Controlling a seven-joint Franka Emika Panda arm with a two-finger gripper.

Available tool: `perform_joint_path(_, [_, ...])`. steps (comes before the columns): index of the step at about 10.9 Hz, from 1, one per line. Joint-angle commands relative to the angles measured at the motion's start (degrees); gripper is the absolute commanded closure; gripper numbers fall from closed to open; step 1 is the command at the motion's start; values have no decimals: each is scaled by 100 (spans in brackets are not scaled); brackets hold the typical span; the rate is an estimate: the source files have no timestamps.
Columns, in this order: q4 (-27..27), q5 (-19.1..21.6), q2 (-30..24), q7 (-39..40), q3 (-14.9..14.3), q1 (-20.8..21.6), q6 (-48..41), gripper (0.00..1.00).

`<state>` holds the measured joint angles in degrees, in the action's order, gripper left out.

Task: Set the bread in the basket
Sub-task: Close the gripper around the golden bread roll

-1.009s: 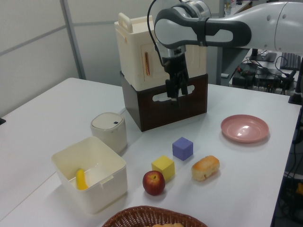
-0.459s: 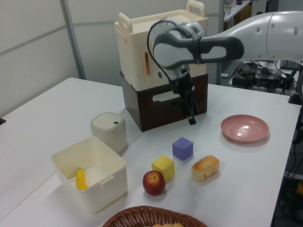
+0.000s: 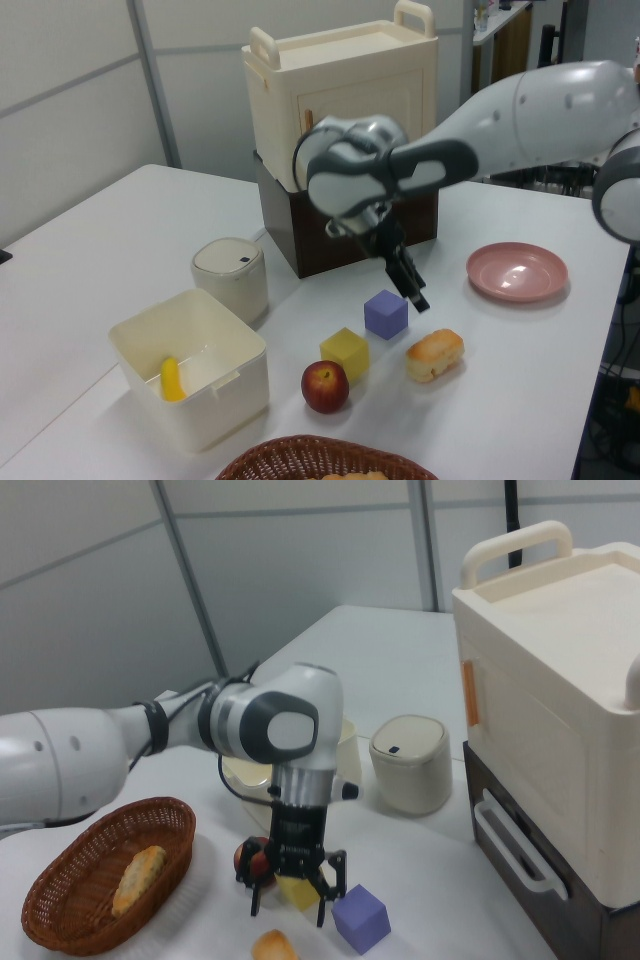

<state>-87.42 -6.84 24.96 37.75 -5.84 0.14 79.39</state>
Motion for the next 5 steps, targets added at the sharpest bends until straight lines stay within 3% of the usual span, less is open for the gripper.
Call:
perform_joint_path(1, [-134, -475, 395, 127, -23, 320, -11, 0])
perform_joint_path(3, [-319, -616, 483, 171, -23, 399, 33, 5])
perform_joint_path(4, [-319, -652, 536, 162, -23, 408, 42, 15])
perform_joint_path(5, [-319, -652, 615, 171, -23, 417, 42, 34])
